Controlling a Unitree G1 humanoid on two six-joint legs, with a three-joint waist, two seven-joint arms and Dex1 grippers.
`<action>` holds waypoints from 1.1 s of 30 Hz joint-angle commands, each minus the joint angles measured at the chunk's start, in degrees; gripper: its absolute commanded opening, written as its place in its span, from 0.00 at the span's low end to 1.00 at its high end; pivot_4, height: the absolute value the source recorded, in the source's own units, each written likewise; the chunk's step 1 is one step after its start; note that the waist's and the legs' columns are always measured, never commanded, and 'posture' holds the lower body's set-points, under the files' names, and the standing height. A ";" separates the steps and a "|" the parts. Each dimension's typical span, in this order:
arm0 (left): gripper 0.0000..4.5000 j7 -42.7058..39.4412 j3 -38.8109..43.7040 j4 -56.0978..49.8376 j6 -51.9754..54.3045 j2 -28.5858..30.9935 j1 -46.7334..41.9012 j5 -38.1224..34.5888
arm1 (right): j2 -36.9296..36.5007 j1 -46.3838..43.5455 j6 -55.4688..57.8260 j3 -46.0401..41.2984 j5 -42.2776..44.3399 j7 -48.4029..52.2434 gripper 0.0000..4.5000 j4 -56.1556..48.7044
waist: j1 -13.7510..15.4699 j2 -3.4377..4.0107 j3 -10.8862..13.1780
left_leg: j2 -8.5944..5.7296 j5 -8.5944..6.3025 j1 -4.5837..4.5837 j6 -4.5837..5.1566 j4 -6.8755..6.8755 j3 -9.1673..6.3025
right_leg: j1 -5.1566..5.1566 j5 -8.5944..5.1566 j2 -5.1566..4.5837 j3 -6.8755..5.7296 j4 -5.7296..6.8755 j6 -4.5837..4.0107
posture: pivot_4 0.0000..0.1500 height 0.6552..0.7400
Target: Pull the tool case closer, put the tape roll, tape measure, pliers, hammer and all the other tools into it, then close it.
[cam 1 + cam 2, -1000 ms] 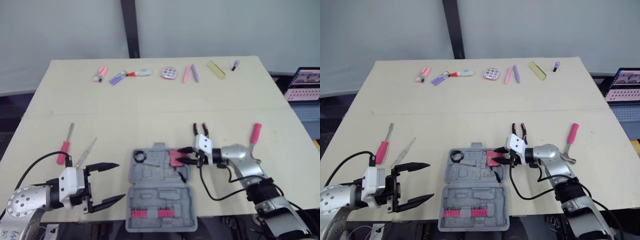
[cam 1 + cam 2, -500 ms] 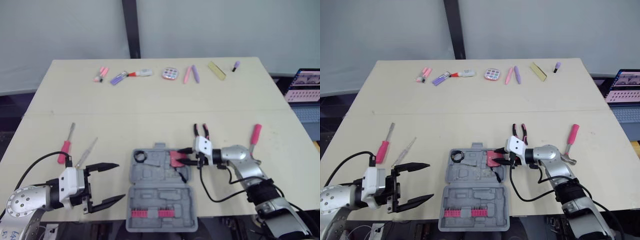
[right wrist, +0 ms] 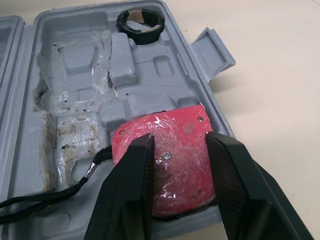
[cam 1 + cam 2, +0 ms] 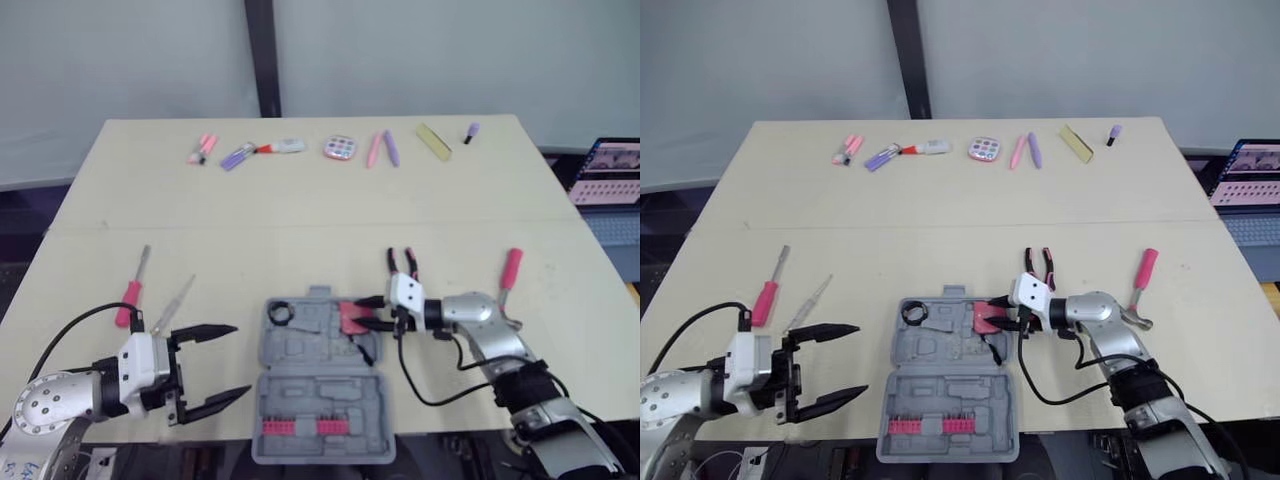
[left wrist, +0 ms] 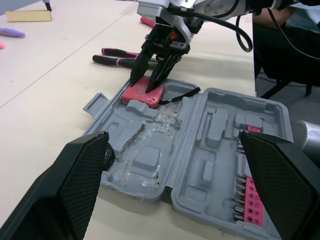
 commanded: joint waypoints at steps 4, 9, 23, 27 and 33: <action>1.00 3.90 2.72 -3.35 2.91 -1.16 0.17 -3.14 | -2.92 3.02 17.53 -4.60 6.10 -2.34 0.38 -19.19 | 0.11 0.18 0.13 | 0.00 0.00 -0.21 -0.01 0.00 -0.03 | -0.18 0.00 -0.01 -0.01 0.01 0.00 | 1.00 1.00; 1.00 8.77 4.48 -3.79 2.71 -3.27 2.66 0.19 | -9.35 9.88 26.99 -10.06 11.81 -2.28 0.38 -33.90 | 0.20 0.25 0.19 | -0.01 0.00 -0.24 0.00 -0.02 -0.06 | -0.16 0.00 -0.03 -0.07 -0.07 0.01 | 1.00 1.00; 1.00 4.39 10.39 -3.97 -1.32 -6.02 15.68 -1.36 | -22.80 38.19 24.68 -21.17 15.30 1.49 0.38 -45.23 | 0.39 0.18 0.21 | -0.04 -0.10 -0.20 0.08 -0.04 0.01 | 0.00 0.06 -0.02 -0.05 -0.37 0.02 | 1.00 1.00; 1.00 3.96 10.90 -4.00 -1.31 -5.76 16.09 -0.98 | -23.44 40.54 22.87 -21.70 15.43 1.70 0.38 -44.88 | 0.38 0.17 0.20 | -0.04 -0.11 -0.18 0.10 -0.02 0.02 | 0.03 0.08 -0.01 -0.04 -0.39 0.02 | 1.00 1.00; 1.00 4.35 11.24 -5.47 0.07 -4.96 14.53 -1.61 | -23.76 40.64 22.82 -21.23 15.33 1.23 0.38 -44.30 | 0.33 0.17 0.20 | -0.04 -0.11 -0.20 0.09 -0.04 0.02 | 0.01 0.08 -0.01 -0.03 -0.40 0.02 | 1.00 1.00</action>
